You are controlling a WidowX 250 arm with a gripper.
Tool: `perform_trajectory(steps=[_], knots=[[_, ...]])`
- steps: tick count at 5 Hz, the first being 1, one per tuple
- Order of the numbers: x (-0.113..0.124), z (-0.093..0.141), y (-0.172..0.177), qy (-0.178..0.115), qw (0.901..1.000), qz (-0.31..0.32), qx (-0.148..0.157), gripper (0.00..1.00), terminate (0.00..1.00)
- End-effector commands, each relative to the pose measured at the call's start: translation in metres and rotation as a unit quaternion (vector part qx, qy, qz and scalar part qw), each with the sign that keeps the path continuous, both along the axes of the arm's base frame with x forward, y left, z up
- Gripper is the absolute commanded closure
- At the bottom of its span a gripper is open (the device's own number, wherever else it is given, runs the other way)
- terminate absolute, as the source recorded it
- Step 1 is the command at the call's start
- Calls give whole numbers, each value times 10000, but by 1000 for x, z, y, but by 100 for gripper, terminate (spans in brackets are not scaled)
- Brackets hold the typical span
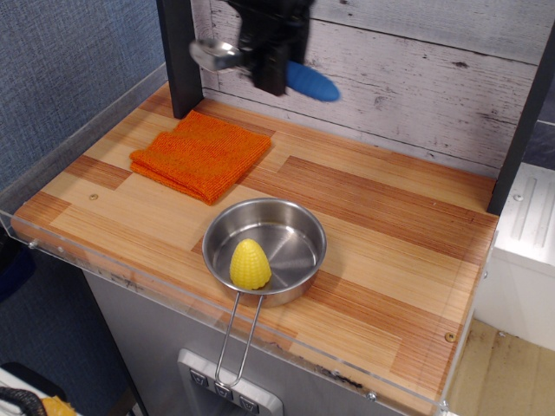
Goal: Pick up the blue spoon and place it on the right of the orange cloth
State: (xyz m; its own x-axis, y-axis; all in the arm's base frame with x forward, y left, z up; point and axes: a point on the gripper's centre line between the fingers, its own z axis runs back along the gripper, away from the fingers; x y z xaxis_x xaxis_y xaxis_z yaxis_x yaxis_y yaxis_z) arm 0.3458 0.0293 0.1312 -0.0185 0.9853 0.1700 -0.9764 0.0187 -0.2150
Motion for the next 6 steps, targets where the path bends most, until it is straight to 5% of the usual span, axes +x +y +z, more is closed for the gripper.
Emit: perform_trajectory(steps=[1, 3, 5, 6], knots=[[35, -8, -42, -119, 9999, -100, 46, 100, 0], [60, -51, -87, 193, 9990, -394, -20, 100, 0], [56, -96, -115, 560, 9961, -658, -192, 100, 0], [51, -107, -117, 253, 9967, -742, -221, 100, 0]])
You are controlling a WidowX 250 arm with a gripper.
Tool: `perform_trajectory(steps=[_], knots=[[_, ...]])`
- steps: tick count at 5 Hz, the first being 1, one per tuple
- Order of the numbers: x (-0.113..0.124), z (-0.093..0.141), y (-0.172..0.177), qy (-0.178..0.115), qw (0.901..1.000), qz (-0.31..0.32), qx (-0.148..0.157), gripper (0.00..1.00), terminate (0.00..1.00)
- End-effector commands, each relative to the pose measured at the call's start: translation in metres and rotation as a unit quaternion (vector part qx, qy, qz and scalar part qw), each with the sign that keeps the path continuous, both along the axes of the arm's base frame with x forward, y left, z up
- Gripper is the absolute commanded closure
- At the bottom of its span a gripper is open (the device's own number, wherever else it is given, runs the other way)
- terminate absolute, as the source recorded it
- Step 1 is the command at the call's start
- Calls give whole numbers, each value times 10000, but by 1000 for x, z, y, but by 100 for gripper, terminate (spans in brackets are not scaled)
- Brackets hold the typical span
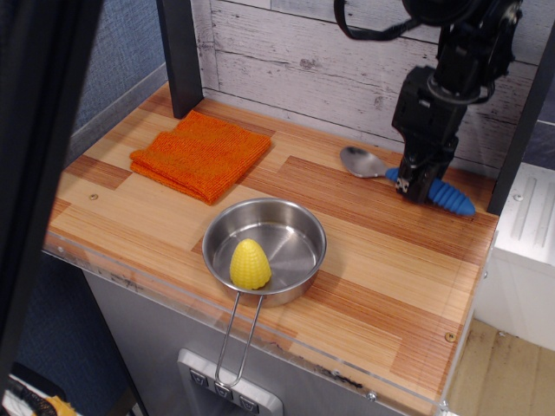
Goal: Pick up the blue spoon and place it on the right of the orange cloth
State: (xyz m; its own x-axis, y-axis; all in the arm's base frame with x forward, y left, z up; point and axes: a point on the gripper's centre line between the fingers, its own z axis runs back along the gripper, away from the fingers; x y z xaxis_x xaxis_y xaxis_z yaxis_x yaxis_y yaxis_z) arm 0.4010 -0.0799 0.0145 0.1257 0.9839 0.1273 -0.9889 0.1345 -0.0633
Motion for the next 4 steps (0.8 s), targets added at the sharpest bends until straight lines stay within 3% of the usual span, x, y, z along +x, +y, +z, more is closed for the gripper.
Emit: perform_trajectory(steps=[1, 2, 4], knots=[[-10, 8, -6, -684, 9975, -147, -12, 100, 0], [-14, 8, -6, -495, 9986, -140, -89, 0, 0], [-16, 12, -4, -467, 9989, -40, 2, 0, 0]])
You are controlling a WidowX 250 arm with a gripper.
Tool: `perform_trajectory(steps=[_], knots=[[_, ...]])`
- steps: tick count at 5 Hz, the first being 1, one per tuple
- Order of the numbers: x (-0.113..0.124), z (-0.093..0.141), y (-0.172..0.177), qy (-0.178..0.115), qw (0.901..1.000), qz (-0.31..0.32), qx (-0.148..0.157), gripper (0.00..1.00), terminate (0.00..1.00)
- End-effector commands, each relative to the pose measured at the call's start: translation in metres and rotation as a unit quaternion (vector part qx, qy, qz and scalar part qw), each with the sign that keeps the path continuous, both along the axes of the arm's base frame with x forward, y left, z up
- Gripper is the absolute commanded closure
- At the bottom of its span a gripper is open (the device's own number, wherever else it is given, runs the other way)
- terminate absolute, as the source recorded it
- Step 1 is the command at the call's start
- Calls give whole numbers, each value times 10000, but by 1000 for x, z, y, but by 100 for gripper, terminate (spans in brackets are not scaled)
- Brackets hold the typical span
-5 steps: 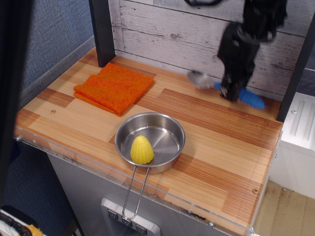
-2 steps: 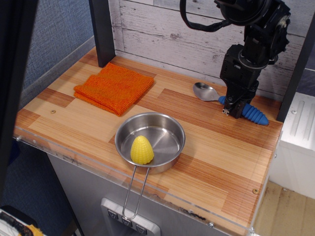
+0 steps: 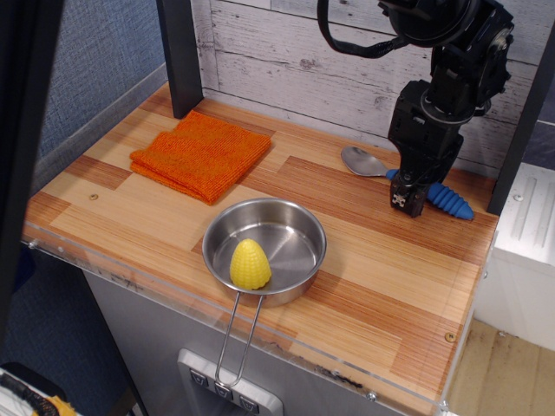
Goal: Pick up the blue spoon and place it on the right of the orange cloth
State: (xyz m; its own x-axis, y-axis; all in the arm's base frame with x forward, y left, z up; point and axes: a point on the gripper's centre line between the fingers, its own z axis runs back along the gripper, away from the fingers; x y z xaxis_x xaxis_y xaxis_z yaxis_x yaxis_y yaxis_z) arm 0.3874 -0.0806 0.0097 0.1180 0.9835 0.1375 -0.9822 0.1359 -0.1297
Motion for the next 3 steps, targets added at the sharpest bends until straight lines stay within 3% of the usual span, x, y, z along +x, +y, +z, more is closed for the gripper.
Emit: perform_trajectory(steps=[1, 3], knots=[[-4, 23, -1, -206, 9997, -91, -96, 0, 0], [1, 50, -1, -453, 9981, 67, -401, 0, 0]])
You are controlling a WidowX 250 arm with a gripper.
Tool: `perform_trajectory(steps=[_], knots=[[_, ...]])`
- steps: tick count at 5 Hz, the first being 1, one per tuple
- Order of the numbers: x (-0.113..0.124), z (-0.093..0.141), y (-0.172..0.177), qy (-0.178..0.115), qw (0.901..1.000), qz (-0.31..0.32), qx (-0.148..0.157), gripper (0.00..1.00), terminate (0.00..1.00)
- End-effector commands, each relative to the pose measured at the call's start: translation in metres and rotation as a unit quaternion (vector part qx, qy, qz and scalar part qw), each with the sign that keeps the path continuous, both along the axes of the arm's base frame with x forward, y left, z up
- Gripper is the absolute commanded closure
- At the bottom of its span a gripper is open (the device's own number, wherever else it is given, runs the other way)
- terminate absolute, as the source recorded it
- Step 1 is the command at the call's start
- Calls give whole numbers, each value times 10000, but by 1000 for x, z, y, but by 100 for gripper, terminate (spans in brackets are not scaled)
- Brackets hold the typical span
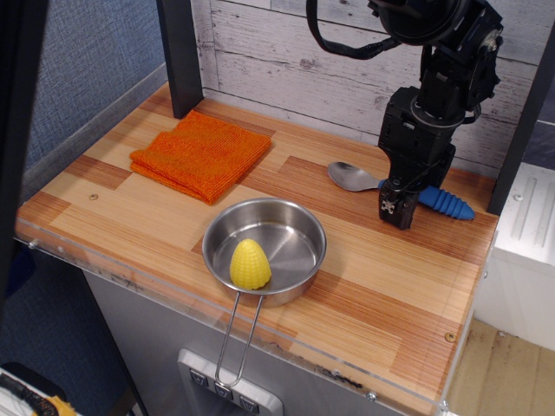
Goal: Pick up the blue spoon and place it on the right of the orange cloth
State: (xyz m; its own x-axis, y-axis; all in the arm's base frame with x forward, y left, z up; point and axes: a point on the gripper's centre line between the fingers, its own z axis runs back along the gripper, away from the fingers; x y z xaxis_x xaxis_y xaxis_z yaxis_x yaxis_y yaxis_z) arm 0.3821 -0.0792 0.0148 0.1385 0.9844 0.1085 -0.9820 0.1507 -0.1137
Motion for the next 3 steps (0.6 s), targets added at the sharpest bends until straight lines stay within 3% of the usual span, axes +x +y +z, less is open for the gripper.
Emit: perform_trajectory(steps=[1, 3], knots=[[0, 65, 3, -742, 9963, 288, -339, 0, 0], [-29, 124, 22, -1132, 9918, 534, -240, 0, 0]])
